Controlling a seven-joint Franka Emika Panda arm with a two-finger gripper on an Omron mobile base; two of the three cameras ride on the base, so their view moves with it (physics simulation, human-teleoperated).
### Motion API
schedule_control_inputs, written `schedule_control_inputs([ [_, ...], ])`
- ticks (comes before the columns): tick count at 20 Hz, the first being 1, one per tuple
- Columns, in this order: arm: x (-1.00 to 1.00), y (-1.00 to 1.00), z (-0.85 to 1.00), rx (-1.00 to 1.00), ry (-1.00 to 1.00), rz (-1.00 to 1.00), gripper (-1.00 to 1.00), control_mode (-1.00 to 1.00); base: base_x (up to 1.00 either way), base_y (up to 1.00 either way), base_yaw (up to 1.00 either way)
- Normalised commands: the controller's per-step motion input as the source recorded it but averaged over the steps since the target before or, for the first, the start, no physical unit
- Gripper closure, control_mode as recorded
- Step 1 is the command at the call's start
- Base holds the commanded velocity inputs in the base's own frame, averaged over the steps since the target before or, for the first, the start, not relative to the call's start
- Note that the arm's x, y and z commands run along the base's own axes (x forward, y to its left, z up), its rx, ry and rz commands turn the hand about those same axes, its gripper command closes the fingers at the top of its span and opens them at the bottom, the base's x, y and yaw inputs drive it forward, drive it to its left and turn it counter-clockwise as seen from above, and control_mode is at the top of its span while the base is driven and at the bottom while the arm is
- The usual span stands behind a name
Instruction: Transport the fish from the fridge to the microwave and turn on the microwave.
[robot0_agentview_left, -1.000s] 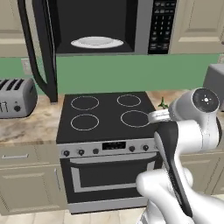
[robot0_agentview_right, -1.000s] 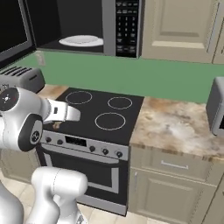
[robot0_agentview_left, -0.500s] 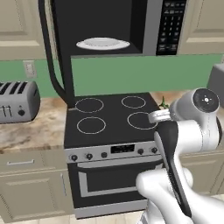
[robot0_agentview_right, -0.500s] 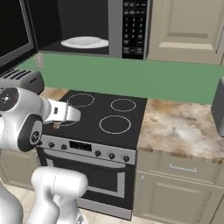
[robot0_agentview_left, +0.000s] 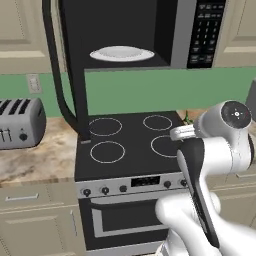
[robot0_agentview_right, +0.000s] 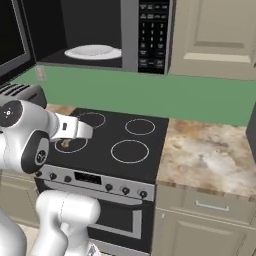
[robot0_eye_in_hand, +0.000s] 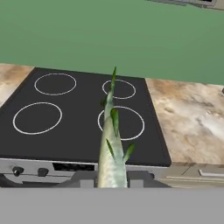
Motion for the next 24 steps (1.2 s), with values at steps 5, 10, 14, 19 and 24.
schedule_control_inputs([
  [5,0.00,0.00,0.00,0.00,0.00,0.00,1.00,1.00,0.32,0.35,0.00],
  [10,0.00,0.00,0.00,0.00,0.00,0.00,1.00,1.00,0.31,0.32,0.00],
  [14,0.00,0.00,0.00,0.00,0.00,0.00,1.00,1.00,0.37,0.30,0.00],
  [19,0.00,0.00,0.00,0.00,0.00,0.00,1.00,1.00,0.41,0.30,-0.02],
  [24,0.00,0.00,0.00,0.00,0.00,0.00,1.00,1.00,0.41,0.27,-0.02],
])
